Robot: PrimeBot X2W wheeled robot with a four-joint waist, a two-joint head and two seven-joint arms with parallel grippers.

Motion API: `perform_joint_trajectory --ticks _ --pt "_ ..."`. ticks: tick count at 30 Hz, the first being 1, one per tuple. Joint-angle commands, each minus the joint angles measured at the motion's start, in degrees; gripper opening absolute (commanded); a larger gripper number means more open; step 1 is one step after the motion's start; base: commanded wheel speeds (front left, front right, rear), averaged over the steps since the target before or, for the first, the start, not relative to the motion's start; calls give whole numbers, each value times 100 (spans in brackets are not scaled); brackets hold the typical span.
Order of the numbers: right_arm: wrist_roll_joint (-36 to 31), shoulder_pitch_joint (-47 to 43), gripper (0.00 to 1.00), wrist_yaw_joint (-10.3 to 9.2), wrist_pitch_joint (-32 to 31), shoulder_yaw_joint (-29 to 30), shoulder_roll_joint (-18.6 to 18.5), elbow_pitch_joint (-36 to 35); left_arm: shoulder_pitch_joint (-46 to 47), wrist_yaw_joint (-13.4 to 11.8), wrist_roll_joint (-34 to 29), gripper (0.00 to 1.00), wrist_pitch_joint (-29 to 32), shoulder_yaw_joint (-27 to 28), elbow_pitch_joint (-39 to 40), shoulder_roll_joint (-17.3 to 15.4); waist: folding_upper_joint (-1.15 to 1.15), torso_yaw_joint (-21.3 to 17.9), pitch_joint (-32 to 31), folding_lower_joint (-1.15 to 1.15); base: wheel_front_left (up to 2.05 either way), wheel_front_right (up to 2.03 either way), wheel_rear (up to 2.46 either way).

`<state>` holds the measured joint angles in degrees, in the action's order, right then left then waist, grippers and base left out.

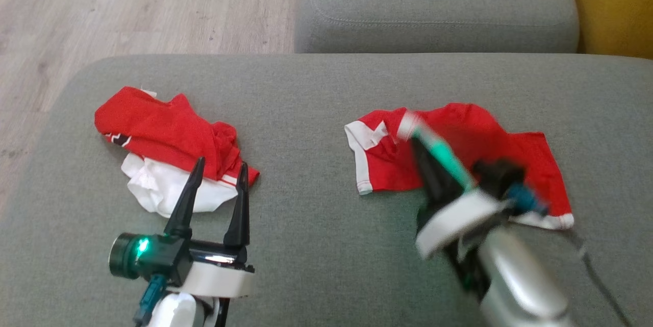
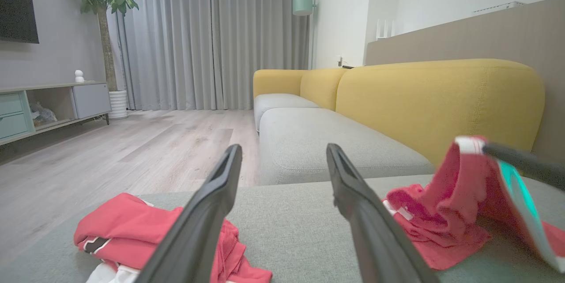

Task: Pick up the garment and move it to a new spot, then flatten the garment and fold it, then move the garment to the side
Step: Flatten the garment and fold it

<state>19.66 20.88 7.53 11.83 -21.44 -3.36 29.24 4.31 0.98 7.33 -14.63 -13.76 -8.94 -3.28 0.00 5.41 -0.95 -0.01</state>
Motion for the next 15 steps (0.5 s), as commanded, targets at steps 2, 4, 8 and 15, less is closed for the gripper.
perform_joint_trajectory --ticks 2,4,8,15 --pt "-15 -119 0 -4 -62 -398 48 -205 175 -29 -29 100 -37 216 212 -24 0 44 29 1 0 0 0" --pt "-25 -292 0 -4 -105 -620 48 -171 181 -31 -31 100 -37 222 216 -24 0 56 56 1 0 0 0" --pt "20 -394 0 -4 -154 -1123 48 -101 181 -29 -33 100 -37 230 195 -31 0 32 102 1 0 0 0" --pt "-80 -163 100 -4 -35 -1986 48 -33 216 -36 -15 100 -37 220 151 -23 0 -134 130 1 0 0 0"
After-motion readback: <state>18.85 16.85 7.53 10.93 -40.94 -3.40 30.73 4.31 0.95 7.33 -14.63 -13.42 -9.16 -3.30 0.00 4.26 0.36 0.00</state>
